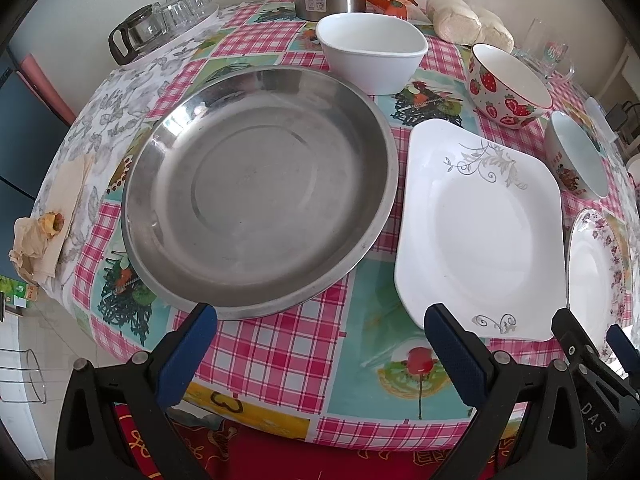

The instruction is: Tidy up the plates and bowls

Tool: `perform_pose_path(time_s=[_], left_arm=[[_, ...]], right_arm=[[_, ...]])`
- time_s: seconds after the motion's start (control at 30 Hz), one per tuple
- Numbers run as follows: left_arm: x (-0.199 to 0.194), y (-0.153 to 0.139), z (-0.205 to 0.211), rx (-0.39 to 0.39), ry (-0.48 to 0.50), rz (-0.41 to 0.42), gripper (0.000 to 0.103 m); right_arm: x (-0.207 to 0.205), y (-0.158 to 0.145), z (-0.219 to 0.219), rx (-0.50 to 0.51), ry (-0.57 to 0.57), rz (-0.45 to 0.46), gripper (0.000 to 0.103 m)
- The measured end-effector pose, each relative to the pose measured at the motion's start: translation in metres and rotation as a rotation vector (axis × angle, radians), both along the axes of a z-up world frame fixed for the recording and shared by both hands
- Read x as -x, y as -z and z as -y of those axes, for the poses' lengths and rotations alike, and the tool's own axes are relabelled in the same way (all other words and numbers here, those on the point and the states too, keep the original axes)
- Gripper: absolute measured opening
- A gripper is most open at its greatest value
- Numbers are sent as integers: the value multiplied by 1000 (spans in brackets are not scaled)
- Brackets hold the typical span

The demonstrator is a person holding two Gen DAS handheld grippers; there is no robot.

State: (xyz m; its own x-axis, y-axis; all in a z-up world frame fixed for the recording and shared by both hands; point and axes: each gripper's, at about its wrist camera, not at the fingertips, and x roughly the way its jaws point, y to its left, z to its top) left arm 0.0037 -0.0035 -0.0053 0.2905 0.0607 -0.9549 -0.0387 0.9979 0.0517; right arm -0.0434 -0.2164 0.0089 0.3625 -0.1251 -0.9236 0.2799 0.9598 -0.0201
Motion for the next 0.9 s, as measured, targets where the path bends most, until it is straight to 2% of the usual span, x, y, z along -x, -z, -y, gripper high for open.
perform_pose_path(time_s=[0.9], left_arm=[[-1,-1,-3,11,-5,-3,103]], right_arm=[[-1,3,-3,9,-7,-11,103]])
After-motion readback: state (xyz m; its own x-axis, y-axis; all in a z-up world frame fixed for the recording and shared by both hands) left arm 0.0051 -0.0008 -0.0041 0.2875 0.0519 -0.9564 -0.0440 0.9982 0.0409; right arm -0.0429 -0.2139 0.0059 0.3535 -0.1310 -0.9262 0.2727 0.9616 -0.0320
